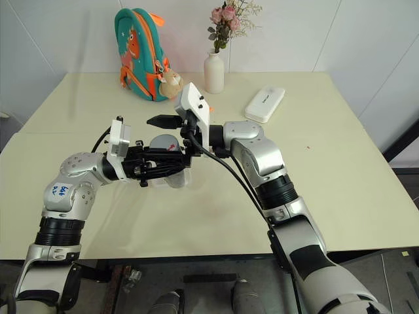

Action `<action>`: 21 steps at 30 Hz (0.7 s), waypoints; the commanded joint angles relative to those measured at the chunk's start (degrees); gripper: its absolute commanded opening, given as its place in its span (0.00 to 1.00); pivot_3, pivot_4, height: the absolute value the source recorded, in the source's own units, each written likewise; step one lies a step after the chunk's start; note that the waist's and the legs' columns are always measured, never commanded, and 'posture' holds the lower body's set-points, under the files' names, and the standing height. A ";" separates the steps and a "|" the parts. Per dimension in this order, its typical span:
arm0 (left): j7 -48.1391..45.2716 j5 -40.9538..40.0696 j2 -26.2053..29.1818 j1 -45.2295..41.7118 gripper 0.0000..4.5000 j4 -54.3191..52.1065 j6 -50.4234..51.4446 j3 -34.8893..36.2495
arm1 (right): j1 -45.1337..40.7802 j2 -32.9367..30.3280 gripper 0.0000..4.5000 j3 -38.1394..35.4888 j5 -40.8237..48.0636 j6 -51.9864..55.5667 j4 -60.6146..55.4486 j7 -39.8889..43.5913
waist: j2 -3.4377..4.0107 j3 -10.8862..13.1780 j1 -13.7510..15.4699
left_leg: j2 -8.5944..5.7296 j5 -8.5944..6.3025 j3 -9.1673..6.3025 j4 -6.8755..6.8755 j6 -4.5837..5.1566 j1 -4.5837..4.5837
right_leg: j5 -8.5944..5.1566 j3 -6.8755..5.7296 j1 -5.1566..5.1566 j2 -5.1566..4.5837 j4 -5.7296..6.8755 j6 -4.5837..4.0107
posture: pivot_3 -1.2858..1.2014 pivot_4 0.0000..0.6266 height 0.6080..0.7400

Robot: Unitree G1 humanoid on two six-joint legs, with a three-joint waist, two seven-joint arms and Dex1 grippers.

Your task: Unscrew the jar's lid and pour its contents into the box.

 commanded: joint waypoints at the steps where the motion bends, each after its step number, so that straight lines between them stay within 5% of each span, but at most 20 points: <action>1: -0.88 -1.00 -0.03 -0.23 0.46 -2.32 -0.27 -0.13 | -2.02 -0.69 1.00 -1.95 -0.65 -2.23 0.85 -0.61 | 0.00 0.00 0.01 | 0.00 0.00 0.00 0.00 0.00 0.00 | 0.00 0.00 0.00 0.00 -0.01 0.00 | 0.52 0.24 1.00; 15: -0.55 -2.15 0.88 0.97 0.46 -3.57 1.43 1.05 | 1.48 -13.12 1.00 -6.81 1.26 -4.50 1.01 6.49 | 0.00 0.01 -0.11 | 0.00 0.00 0.01 0.00 0.00 0.00 | 0.00 0.01 0.01 0.00 -0.03 0.00 | 0.52 0.24 1.00; 21: -0.92 -2.14 1.07 0.76 0.46 -3.35 1.64 1.03 | 2.02 -13.39 1.00 -7.92 3.56 -1.58 -1.02 7.92 | 0.04 0.04 -0.12 | 0.00 0.00 0.01 -0.02 0.00 0.00 | 0.00 0.02 0.00 0.00 -0.03 0.00 | 0.52 0.24 1.00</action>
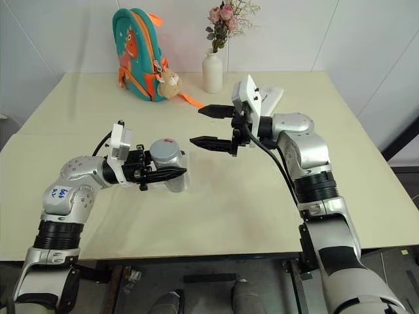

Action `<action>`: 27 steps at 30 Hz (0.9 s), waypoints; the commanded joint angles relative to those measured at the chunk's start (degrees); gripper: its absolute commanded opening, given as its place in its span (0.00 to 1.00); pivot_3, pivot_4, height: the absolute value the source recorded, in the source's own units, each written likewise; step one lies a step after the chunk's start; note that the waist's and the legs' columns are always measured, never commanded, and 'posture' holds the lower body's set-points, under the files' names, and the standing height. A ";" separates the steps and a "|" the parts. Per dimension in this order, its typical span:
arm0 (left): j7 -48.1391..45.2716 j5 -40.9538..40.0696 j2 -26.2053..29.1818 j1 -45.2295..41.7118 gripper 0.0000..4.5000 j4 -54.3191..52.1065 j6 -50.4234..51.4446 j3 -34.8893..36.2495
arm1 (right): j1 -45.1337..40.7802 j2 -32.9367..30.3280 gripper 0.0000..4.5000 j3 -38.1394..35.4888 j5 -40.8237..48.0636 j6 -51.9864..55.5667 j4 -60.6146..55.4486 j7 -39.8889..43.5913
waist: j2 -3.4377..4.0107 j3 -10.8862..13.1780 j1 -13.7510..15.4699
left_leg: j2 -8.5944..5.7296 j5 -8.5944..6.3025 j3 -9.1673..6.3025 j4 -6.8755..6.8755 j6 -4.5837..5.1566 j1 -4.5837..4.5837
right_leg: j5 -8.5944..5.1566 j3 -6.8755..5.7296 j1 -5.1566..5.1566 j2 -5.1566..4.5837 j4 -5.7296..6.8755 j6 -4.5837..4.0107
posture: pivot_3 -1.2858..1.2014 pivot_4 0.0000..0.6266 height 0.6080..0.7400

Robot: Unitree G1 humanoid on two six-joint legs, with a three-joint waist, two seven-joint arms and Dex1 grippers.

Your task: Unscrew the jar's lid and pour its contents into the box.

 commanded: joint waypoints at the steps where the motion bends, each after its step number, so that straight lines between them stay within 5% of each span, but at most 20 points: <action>1: -0.64 -1.34 0.82 -0.85 0.46 -1.49 -0.19 1.13 | 0.02 0.68 1.00 -1.63 3.91 3.05 -4.57 0.85 | 0.00 0.00 0.16 | 0.00 0.00 0.00 0.01 0.00 0.00 | 0.00 0.00 0.00 0.00 0.00 0.00 | 0.52 0.24 1.00; 9: -0.77 -0.86 0.85 -1.11 0.46 -0.98 -0.36 0.84 | 1.68 6.30 1.00 2.22 5.47 7.86 -12.85 -2.33 | 0.01 0.01 0.15 | 0.00 0.00 -0.01 0.01 0.00 -0.01 | 0.00 -0.01 0.00 0.00 0.00 0.00 | 0.52 0.24 1.00; 17: -0.76 -0.54 0.49 -1.14 0.46 -0.80 -0.66 0.32 | -1.18 9.99 1.00 7.62 -2.35 1.27 -6.89 -4.34 | 0.01 0.01 0.29 | -0.01 0.00 0.00 0.04 0.00 -0.01 | 0.00 -0.01 0.00 0.00 0.00 0.00 | 0.52 0.24 1.00; 27: -0.47 -0.75 0.66 -0.58 0.46 -1.52 -0.51 0.37 | -3.98 10.03 1.00 4.58 -1.68 -0.05 -1.90 -4.57 | 0.02 0.01 0.21 | 0.00 0.00 -0.01 0.01 0.00 -0.01 | 0.00 -0.01 0.00 0.00 0.00 0.00 | 0.52 0.24 1.00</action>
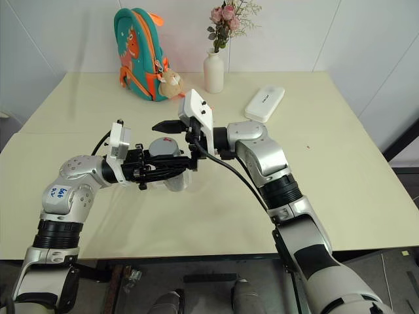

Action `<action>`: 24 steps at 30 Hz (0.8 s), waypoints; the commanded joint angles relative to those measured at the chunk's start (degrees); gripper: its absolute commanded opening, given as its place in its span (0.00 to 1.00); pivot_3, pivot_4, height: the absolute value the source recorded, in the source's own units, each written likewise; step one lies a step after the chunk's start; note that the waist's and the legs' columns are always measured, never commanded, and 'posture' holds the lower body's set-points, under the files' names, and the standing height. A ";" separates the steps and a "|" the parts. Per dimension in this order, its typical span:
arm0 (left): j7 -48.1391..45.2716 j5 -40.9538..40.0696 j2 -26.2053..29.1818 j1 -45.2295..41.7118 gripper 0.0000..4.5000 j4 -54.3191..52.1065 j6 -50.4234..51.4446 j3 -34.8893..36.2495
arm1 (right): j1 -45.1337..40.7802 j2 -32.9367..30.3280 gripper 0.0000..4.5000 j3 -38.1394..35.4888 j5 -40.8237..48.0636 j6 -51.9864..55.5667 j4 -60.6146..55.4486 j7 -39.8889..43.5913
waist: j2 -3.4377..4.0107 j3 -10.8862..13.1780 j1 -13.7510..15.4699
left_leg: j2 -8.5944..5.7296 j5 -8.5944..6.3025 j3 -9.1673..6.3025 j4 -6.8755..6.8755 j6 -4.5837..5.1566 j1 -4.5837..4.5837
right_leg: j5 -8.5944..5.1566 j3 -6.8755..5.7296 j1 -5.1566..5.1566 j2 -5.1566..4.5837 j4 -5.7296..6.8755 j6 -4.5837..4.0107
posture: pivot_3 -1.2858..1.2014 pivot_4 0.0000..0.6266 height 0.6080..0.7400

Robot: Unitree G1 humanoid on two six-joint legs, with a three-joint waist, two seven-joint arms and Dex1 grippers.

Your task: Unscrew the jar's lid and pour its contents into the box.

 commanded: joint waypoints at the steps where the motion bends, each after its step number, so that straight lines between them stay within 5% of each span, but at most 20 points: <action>1: -0.72 -0.80 0.48 -0.25 0.46 -2.18 -0.50 0.31 | -1.99 -1.31 1.00 -3.84 0.77 -1.60 0.12 -0.63 | 0.00 0.00 0.02 | 0.00 0.00 0.00 0.00 0.00 0.00 | 0.00 0.00 0.00 0.00 0.00 0.00 | 0.52 0.24 1.00; 9: -0.58 -0.91 0.87 0.06 0.46 -2.38 -0.47 0.61 | 0.27 -7.14 1.00 -6.82 4.74 1.32 -1.64 3.22 | 0.00 0.00 0.06 | 0.00 0.00 0.00 0.00 0.00 0.00 | 0.00 0.00 0.00 0.00 -0.01 0.00 | 0.52 0.24 1.00; 24: -1.08 -0.87 1.21 0.09 0.46 -2.39 -0.24 0.79 | 1.64 -8.83 1.00 -8.35 7.60 5.84 -3.91 7.20 | 0.01 0.01 0.02 | 0.00 0.00 0.00 0.00 0.00 0.00 | 0.00 0.00 0.00 0.00 -0.02 0.00 | 0.52 0.24 1.00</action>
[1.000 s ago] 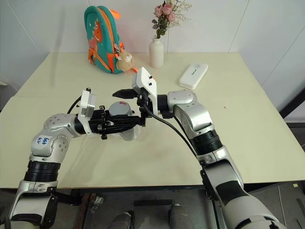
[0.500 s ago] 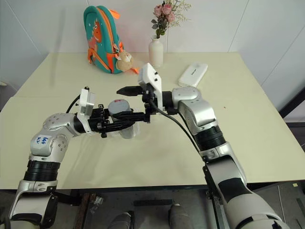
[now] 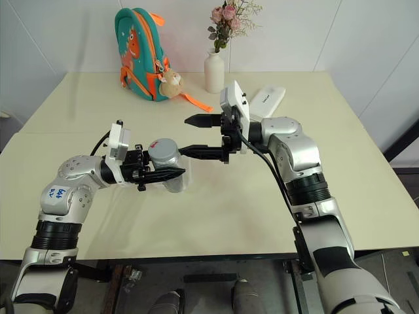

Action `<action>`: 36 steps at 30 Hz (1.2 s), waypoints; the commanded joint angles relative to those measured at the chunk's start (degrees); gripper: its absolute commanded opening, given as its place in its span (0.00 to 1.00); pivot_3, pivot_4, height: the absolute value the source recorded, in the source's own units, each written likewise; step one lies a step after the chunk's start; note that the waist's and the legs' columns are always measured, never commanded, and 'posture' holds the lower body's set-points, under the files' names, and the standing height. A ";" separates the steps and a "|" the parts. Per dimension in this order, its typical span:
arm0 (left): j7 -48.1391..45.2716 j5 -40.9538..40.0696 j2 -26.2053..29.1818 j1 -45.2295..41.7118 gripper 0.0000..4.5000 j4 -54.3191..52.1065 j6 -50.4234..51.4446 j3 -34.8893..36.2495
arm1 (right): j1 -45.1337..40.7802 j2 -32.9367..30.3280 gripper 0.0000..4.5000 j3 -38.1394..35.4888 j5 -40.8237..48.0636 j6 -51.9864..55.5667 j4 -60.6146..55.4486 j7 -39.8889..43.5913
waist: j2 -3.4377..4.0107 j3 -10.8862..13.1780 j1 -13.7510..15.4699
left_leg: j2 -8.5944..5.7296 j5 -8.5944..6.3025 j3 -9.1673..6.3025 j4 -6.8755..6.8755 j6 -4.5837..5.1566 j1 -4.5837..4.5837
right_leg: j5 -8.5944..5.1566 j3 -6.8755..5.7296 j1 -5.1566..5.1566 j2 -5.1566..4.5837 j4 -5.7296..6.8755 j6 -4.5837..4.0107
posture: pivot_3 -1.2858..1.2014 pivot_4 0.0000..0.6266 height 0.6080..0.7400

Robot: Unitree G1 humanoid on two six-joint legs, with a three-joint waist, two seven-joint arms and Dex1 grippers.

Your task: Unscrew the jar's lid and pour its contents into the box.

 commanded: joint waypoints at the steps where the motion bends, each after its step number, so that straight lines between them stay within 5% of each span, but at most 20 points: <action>1: -0.40 -0.87 0.77 -0.28 0.46 -1.60 -0.26 0.76 | -0.72 -0.13 1.00 -2.41 4.05 2.47 -4.00 0.92 | 0.01 0.01 -0.06 | 0.00 0.00 0.00 0.00 0.00 0.00 | 0.00 0.00 0.00 0.00 0.00 0.00 | 0.52 0.24 1.00; 18: -0.38 -0.99 0.15 -0.69 0.46 -1.39 -0.28 0.36 | -2.48 9.08 1.00 4.00 0.29 2.88 -5.55 -5.78 | 0.02 0.01 -0.01 | 0.00 0.00 0.00 0.00 0.00 0.00 | 0.00 0.00 0.00 0.00 0.00 0.00 | 0.52 0.24 1.00; 36: 0.14 -1.34 0.07 0.07 0.46 -2.33 0.20 0.58 | -2.27 5.92 1.00 2.76 -0.06 1.73 -3.75 -3.55 | 0.02 0.01 -0.09 | 0.00 0.00 0.00 -0.01 0.00 0.00 | 0.00 -0.01 0.00 0.00 0.00 0.00 | 0.52 0.24 1.00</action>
